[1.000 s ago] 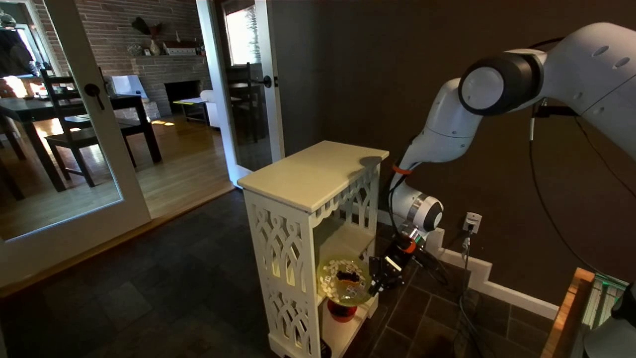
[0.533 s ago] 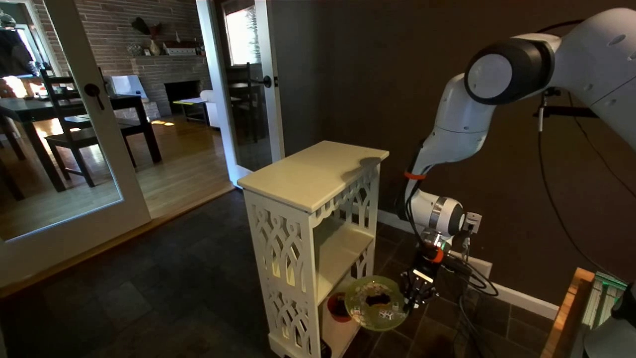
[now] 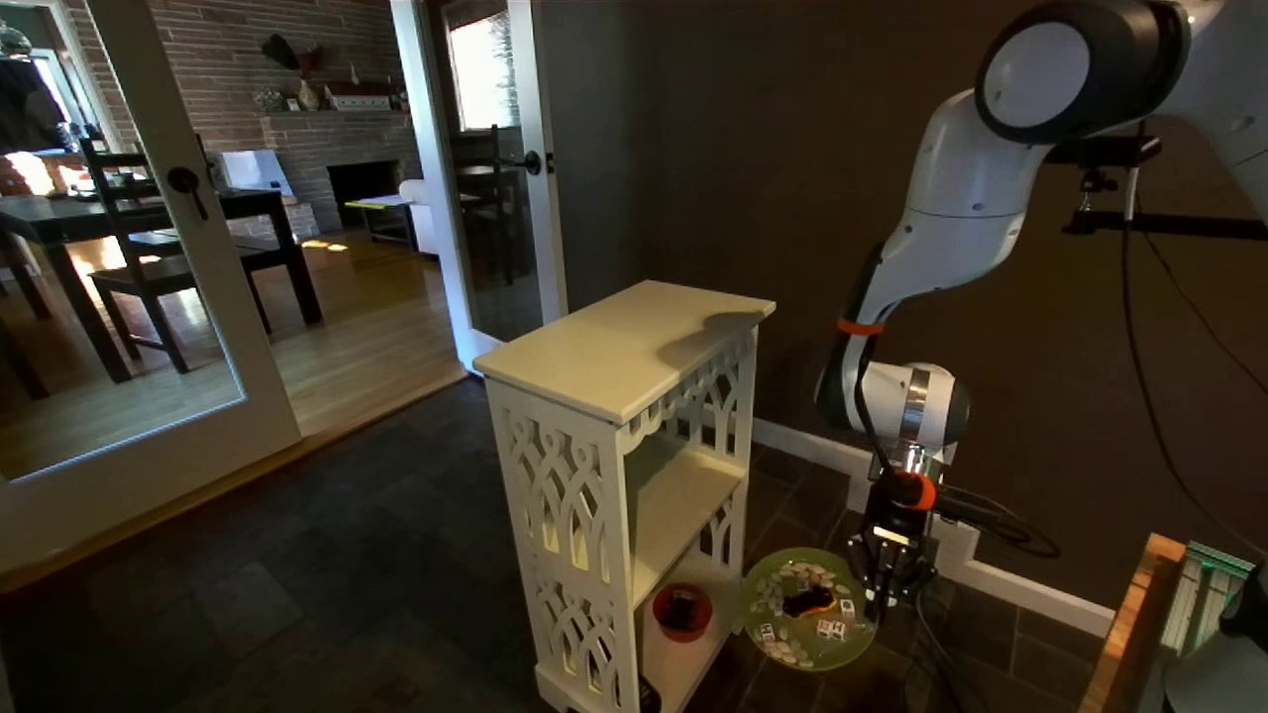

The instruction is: Put the yellow plate on top of the shelf.

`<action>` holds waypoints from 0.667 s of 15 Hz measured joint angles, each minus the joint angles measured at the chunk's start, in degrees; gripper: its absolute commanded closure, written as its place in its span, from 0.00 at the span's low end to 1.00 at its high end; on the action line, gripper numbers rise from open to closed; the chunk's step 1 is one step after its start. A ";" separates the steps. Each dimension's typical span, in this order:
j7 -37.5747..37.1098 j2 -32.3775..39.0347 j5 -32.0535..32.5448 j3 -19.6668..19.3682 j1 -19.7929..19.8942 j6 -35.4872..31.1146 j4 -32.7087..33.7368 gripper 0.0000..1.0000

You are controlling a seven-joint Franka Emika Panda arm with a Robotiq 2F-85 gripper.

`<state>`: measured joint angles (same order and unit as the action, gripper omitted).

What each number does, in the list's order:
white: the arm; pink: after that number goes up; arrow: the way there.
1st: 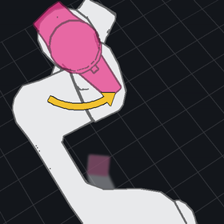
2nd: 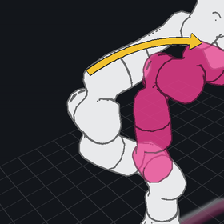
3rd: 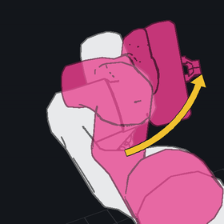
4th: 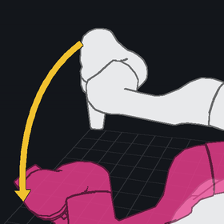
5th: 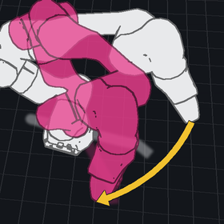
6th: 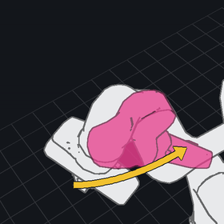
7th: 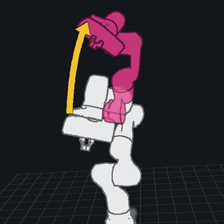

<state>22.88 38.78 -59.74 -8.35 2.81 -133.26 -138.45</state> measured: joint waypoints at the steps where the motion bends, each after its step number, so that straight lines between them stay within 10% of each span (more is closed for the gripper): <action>1: -0.20 -1.74 1.56 0.03 -0.16 -1.43 -1.64 0.98; 10: 1.43 -14.19 16.78 2.68 0.17 -13.62 -12.69 0.98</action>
<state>24.30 24.59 -42.96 -5.67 2.98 -146.88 -151.14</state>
